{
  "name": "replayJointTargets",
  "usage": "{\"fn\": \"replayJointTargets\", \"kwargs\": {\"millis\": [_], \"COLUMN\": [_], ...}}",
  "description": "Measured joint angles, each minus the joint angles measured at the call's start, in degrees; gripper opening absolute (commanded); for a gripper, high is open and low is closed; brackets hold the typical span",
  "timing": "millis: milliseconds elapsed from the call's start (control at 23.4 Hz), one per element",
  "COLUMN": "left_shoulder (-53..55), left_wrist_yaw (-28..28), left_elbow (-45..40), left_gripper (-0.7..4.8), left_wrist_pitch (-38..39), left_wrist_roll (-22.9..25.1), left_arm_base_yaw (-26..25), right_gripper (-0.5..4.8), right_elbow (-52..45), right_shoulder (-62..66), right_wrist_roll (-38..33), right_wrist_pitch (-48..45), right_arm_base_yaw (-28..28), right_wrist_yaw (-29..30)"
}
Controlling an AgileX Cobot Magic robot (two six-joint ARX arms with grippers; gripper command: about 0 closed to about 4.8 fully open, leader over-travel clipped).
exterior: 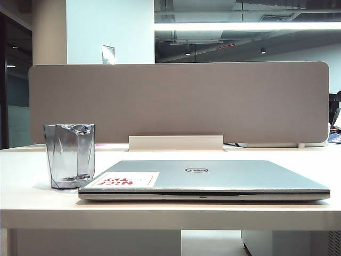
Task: Pick up the water cup and place it on the side of the laptop away from you.
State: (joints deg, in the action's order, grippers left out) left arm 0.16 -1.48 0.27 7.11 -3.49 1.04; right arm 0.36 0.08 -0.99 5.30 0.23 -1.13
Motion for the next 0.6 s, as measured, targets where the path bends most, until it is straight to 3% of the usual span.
{"fn": "replayJointTargets", "kwargs": {"millis": [257,599], "left_shoulder": [0.0,0.0], "left_wrist_yaw": [0.0,0.0], "left_elbow": [0.0,0.0], "left_gripper": [-0.05,-0.05], "left_wrist_pitch": [0.0,-0.02], "left_wrist_roll": [0.0,0.0], "left_arm_base_yaw": [0.0,0.0], "right_gripper": [-0.08,-0.09], "right_elbow": [0.0,0.02], "right_shoulder": [0.0,0.0], "right_wrist_roll": [-0.92,-1.07], "right_wrist_pitch": [-1.66,-2.47], "right_arm_base_yaw": [0.0,0.04], "right_wrist_yaw": [0.57,7.63]}}
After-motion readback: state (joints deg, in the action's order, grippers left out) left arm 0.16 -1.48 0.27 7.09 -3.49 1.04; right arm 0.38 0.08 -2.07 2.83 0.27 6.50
